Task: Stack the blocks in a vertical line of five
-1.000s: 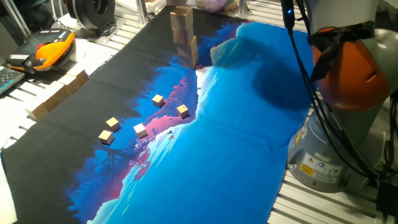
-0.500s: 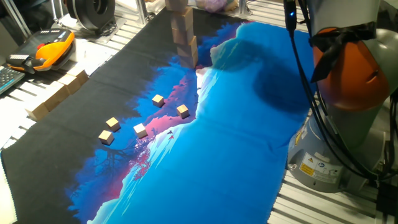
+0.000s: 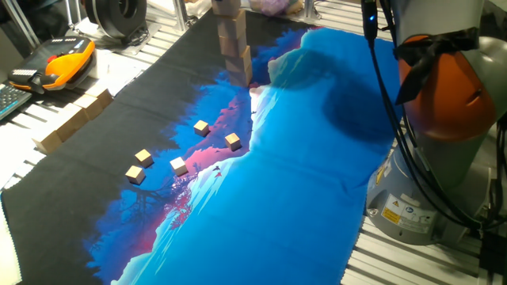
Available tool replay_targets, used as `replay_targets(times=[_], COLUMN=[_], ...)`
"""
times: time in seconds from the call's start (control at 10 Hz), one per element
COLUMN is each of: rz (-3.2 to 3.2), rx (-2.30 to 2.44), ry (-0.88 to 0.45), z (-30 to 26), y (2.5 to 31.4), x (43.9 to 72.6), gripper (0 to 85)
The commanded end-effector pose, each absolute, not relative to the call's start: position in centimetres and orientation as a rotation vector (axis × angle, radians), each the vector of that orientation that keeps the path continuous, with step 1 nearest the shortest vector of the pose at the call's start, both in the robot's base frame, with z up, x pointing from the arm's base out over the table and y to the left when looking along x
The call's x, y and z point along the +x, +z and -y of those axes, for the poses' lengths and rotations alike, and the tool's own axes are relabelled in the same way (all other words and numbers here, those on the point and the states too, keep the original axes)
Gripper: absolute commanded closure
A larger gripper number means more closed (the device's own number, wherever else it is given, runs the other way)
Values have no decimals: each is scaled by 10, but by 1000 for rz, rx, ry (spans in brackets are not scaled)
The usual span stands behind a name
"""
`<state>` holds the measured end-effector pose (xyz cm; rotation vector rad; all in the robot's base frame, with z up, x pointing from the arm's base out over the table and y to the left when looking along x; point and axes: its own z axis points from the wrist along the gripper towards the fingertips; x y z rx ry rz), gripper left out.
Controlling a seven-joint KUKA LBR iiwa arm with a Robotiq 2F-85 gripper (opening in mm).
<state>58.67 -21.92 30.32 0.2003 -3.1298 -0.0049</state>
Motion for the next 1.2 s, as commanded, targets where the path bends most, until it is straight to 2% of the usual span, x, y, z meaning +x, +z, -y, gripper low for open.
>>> replay_targets(times=[0.0, 1.1], rz=[3129, 3090], rx=[200, 131], ry=[-1, -3], z=[219, 217], y=[303, 301], x=[587, 587], gripper=[850, 850])
